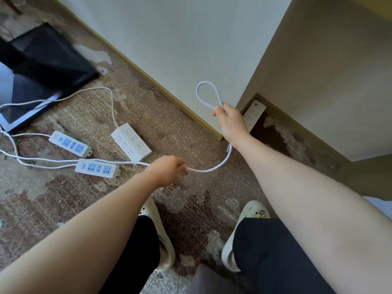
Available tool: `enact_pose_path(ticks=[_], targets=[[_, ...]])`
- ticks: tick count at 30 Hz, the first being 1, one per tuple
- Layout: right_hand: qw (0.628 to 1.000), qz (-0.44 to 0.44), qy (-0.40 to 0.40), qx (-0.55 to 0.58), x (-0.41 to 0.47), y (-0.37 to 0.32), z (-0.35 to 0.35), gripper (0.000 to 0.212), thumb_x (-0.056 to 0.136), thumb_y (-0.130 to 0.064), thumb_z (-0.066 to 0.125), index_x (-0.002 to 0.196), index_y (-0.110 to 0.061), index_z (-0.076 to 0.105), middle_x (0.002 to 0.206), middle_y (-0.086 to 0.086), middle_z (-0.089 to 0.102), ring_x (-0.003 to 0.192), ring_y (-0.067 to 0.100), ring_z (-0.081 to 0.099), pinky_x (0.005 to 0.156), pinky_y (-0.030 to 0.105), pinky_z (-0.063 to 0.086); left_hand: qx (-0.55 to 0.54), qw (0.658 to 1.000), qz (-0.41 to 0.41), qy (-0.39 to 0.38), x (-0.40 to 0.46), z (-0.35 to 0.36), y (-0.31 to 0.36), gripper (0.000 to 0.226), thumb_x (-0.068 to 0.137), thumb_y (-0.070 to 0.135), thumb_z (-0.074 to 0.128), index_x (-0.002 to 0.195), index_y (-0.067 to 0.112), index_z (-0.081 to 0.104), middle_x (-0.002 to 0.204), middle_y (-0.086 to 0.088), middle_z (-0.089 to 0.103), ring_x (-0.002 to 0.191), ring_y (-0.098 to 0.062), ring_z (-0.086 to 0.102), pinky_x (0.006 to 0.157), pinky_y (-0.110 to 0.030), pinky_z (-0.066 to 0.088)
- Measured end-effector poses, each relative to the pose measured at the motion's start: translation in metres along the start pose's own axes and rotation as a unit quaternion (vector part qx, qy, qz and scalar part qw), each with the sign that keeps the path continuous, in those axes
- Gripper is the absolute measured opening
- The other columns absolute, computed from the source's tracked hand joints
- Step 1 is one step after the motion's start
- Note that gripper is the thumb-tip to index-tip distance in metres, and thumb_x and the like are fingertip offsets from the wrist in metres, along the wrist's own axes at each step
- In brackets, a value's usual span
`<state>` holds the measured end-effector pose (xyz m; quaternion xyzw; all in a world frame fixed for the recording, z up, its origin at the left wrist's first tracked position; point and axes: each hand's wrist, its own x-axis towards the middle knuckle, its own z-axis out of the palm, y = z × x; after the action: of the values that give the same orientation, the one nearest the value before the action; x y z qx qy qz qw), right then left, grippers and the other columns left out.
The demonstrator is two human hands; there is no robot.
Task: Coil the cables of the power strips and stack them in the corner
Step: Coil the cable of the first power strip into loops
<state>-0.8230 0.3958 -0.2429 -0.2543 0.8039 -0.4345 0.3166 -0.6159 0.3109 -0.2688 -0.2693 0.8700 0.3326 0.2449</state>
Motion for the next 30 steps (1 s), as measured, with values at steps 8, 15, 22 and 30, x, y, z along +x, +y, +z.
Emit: enact_pose_path(ticks=[8,15,22,30], targets=[[0.996,-0.024,0.055,-0.071,0.017,0.025,-0.029,0.029,0.104,-0.036,0.041,0.082,-0.024,0.055,0.062,-0.007,0.04,0.052,0.004,0.037,0.054,0.03,0.031,-0.086,0.985,-0.149,0.02,-0.031,-0.015,-0.105,0.017,0.093,0.028,0.058,0.08,0.025,0.07,0.076,-0.003,0.063,0.07,-0.02,0.056,0.063,-0.029,0.041],[0.997,-0.025,-0.006,-0.079,0.015,0.02,-0.006,0.029,0.105,-0.038,0.037,0.086,-0.023,0.053,0.068,-0.003,0.044,0.063,0.015,0.043,0.058,0.033,0.035,-0.052,0.993,-0.087,0.065,-0.023,-0.034,-0.061,0.021,0.095,0.033,0.056,0.081,0.023,0.069,0.071,0.003,0.063,0.058,-0.013,0.054,0.053,-0.027,0.042],[0.992,0.008,-0.127,-0.022,0.003,0.002,0.029,0.031,0.107,-0.032,0.037,0.086,-0.017,0.054,0.062,-0.002,0.058,0.046,0.01,0.051,0.048,0.019,0.045,0.029,0.981,0.113,0.153,0.004,-0.034,0.052,0.021,0.093,0.034,0.058,0.086,0.019,0.07,0.068,0.011,0.057,0.065,-0.014,0.056,0.056,-0.028,0.041],[0.989,0.078,-0.123,-0.006,0.0,0.012,0.033,0.029,0.106,-0.03,0.037,0.088,-0.015,0.054,0.07,0.007,0.068,0.051,0.016,0.06,0.054,0.025,0.049,-0.026,0.966,-0.035,0.256,0.018,-0.029,0.049,0.033,0.082,0.043,0.07,0.068,0.014,0.061,0.066,0.001,0.061,0.062,-0.018,0.056,0.05,-0.029,0.035]])
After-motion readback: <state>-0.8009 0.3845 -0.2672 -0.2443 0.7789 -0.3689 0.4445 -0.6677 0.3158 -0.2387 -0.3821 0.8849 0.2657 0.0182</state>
